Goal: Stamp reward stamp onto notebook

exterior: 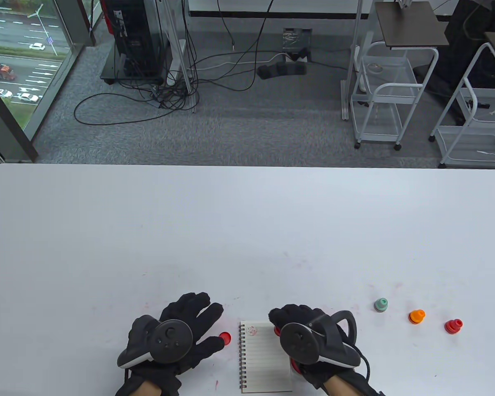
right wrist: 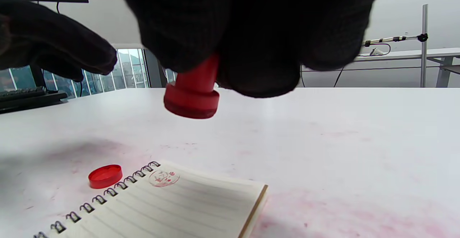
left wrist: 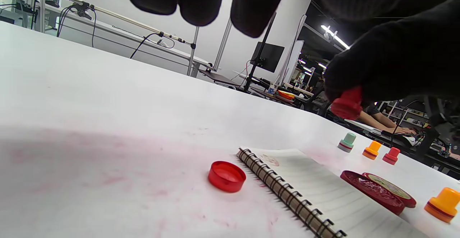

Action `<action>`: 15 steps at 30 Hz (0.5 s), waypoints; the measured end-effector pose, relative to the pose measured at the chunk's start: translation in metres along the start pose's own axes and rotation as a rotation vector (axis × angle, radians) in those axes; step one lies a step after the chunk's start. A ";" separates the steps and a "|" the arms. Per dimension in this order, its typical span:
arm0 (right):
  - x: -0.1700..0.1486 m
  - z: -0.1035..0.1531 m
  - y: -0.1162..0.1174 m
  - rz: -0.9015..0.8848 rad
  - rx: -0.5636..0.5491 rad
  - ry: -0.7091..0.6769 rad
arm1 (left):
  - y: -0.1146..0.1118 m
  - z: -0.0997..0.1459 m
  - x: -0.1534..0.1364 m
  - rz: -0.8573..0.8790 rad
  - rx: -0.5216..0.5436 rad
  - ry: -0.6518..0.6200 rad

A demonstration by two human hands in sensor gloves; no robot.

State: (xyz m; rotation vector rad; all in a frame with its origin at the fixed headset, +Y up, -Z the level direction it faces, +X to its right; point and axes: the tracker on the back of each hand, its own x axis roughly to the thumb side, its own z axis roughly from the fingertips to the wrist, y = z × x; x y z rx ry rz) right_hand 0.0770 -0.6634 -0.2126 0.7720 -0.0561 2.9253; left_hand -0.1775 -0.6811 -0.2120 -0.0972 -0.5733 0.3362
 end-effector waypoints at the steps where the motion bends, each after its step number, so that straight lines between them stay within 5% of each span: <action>1: 0.004 -0.006 0.002 0.014 0.016 -0.010 | 0.000 0.000 0.000 0.000 0.000 -0.002; 15: 0.017 -0.030 0.047 0.152 0.065 -0.035 | -0.004 -0.004 0.002 -0.023 -0.022 -0.008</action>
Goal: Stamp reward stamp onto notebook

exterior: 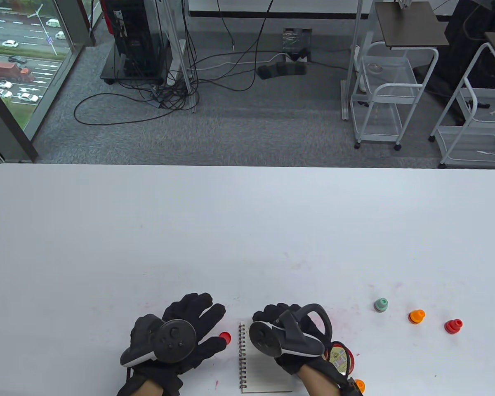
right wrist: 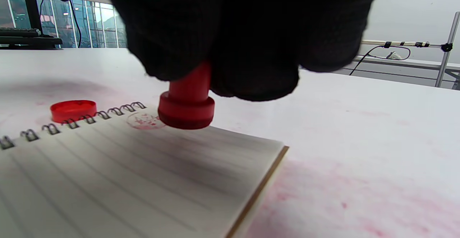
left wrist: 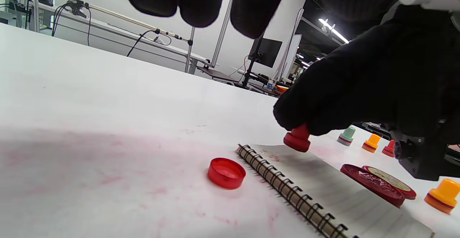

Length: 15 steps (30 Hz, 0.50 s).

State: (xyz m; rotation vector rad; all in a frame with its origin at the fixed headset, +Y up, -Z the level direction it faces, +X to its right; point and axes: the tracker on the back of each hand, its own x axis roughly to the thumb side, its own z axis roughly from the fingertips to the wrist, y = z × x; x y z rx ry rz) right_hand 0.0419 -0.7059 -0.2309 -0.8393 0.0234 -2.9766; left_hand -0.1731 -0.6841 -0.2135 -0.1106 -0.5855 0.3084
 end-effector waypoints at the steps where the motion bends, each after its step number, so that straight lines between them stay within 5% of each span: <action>1: 0.000 0.000 0.000 0.007 -0.004 0.004 | 0.000 0.000 0.000 0.000 -0.001 0.000; 15: 0.003 -0.004 0.014 -0.005 0.020 0.021 | 0.000 0.001 -0.001 0.013 -0.011 0.013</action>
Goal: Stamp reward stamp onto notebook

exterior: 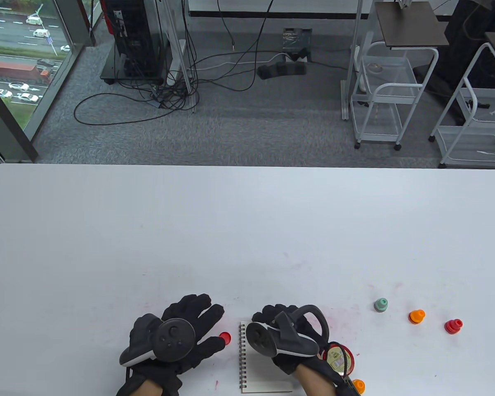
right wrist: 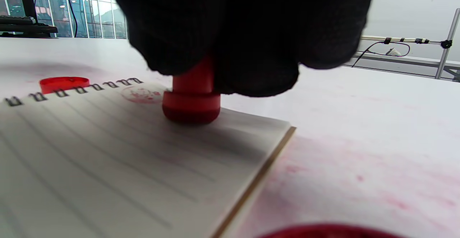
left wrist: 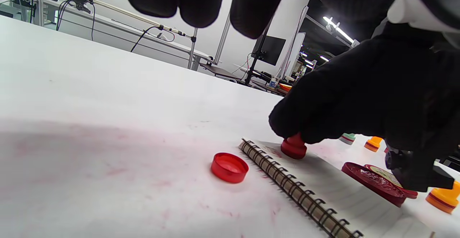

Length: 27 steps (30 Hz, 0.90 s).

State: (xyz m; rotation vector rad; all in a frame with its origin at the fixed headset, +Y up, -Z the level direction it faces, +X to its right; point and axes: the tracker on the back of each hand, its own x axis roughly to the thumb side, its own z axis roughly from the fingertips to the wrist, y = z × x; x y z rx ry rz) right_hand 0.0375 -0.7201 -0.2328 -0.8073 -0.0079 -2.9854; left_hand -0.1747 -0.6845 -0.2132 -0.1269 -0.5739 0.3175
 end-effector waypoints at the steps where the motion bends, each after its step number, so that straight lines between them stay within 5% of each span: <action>1: -0.001 0.000 0.000 -0.024 0.006 0.025 | 0.000 0.000 0.000 -0.006 -0.005 0.004; 27: 0.005 -0.007 -0.002 0.016 0.053 0.086 | -0.002 0.003 0.003 -0.026 -0.030 0.024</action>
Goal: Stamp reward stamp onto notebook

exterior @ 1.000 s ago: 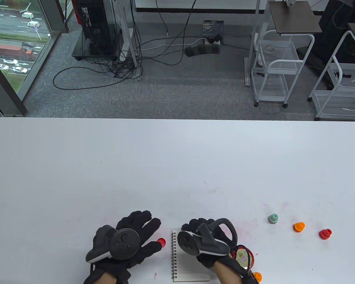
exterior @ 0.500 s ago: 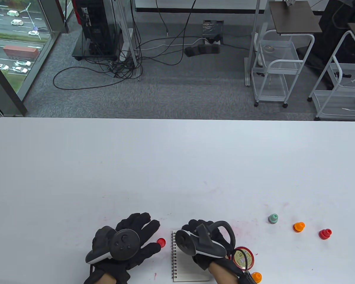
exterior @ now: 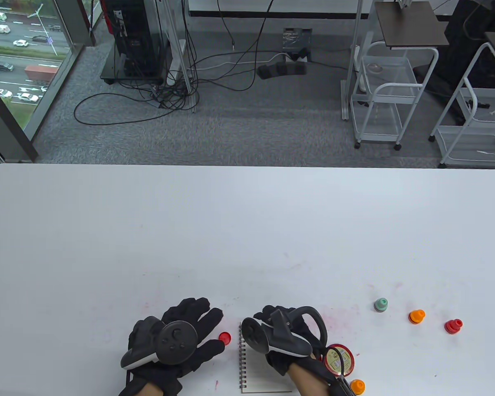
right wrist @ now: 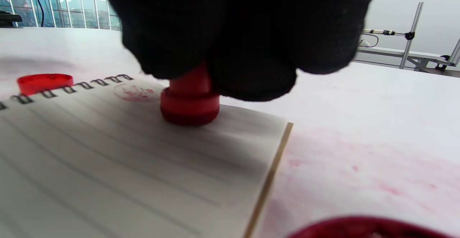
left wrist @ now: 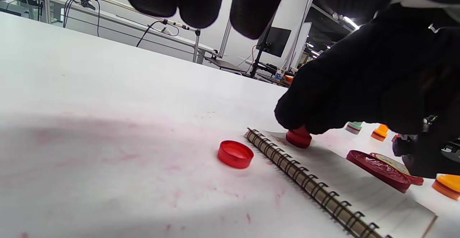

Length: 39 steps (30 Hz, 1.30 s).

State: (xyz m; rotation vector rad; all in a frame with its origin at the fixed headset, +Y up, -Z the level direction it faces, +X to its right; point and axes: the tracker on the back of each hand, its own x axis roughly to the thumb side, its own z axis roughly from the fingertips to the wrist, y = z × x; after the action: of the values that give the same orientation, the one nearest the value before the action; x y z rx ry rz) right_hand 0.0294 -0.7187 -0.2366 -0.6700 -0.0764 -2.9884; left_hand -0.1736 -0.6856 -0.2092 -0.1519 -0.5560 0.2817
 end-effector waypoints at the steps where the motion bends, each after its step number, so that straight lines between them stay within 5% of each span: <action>1: 0.000 0.000 0.000 0.001 0.004 0.004 | 0.000 0.000 0.000 -0.002 0.001 0.000; 21: 0.001 -0.022 -0.005 0.008 0.202 0.019 | -0.002 0.000 -0.002 0.036 -0.015 0.011; 35: 0.000 0.003 -0.002 0.036 0.039 -0.073 | -0.010 -0.001 -0.010 0.089 -0.031 0.044; 39: -0.023 0.024 -0.025 -0.119 -0.141 0.001 | -0.014 -0.002 -0.017 0.120 -0.060 0.074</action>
State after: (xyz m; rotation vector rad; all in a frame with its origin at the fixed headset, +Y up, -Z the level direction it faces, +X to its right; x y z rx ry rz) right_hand 0.0581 -0.6903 -0.2252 -0.7016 0.0995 -3.1315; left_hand -0.1828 -0.7046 -0.2164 -0.2533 -0.4829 0.3743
